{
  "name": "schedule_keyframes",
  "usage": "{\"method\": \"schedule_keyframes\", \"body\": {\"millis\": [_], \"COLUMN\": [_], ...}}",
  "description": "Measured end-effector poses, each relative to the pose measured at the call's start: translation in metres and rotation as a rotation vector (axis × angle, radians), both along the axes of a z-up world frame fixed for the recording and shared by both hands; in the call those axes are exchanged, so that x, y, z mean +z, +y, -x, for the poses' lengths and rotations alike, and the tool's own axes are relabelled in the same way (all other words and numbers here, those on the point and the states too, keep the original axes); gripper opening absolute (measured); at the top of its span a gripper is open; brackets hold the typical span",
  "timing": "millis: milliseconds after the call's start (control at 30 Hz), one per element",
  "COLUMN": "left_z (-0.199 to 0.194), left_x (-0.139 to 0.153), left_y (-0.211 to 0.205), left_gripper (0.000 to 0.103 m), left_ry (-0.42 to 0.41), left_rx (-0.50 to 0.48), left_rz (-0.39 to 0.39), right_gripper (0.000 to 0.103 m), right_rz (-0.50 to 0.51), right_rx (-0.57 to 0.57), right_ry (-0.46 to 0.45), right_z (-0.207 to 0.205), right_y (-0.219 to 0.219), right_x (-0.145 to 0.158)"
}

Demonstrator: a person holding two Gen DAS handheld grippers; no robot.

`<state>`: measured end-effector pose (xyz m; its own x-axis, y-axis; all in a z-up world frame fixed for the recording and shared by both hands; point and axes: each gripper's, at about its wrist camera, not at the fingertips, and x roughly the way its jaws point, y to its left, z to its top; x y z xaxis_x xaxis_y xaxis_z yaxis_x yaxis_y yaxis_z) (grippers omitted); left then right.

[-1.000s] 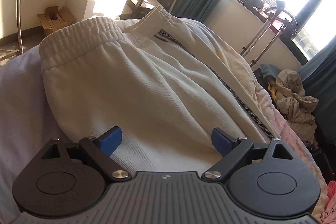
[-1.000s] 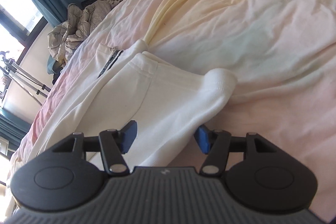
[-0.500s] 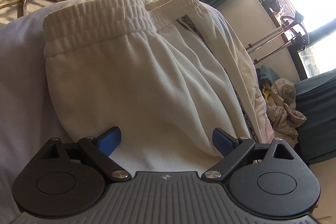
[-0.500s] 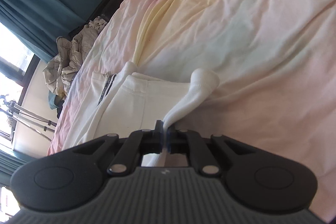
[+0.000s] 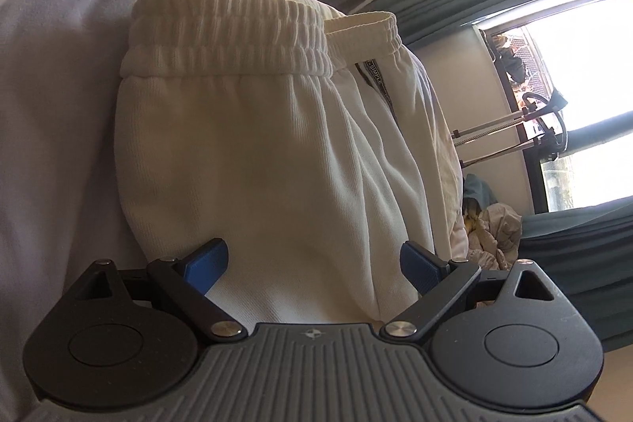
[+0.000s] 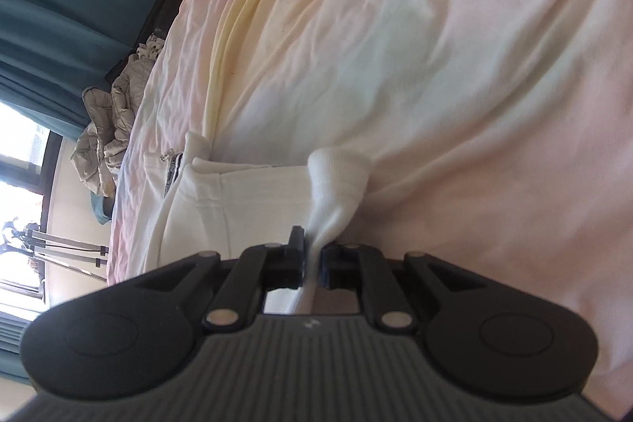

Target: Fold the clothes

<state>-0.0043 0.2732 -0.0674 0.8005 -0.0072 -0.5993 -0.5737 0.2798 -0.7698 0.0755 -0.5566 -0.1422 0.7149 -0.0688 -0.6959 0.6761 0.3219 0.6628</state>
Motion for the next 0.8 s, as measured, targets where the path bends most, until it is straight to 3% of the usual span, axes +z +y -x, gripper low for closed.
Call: {"method": "schedule_keyframes", "body": {"millis": [100, 233, 300, 400, 533, 633, 800], "left_z": [0.005, 0.016, 0.027, 0.044, 0.061, 0.054, 0.036], "left_x": [-0.004, 0.007, 0.012, 0.013, 0.002, -0.010, -0.013], "left_y": [0.004, 0.000, 0.000, 0.001, 0.014, 0.021, 0.026], "left_gripper": [0.095, 0.095, 0.095, 0.095, 0.095, 0.095, 0.094], "left_ry": [-0.016, -0.001, -0.003, 0.058, 0.083, 0.095, 0.062], "left_rx": [0.022, 0.035, 0.076, 0.172, 0.307, 0.284, 0.231], "left_rz": [0.042, 0.000, -0.024, -0.027, 0.056, 0.117, 0.123], "right_gripper": [0.013, 0.014, 0.015, 0.016, 0.017, 0.017, 0.017], "right_rz": [0.042, 0.029, 0.066, 0.098, 0.109, 0.114, 0.113], "right_rx": [0.010, 0.002, 0.008, 0.005, -0.011, -0.013, -0.023], "right_ry": [0.012, 0.008, 0.017, 0.031, 0.038, 0.037, 0.015], "right_z": [0.002, 0.005, 0.004, 0.001, 0.001, 0.001, 0.001], "right_y": [-0.006, -0.006, -0.004, 0.000, 0.001, 0.002, 0.002], "right_x": [-0.002, -0.004, 0.000, 0.003, 0.004, 0.005, 0.003]}}
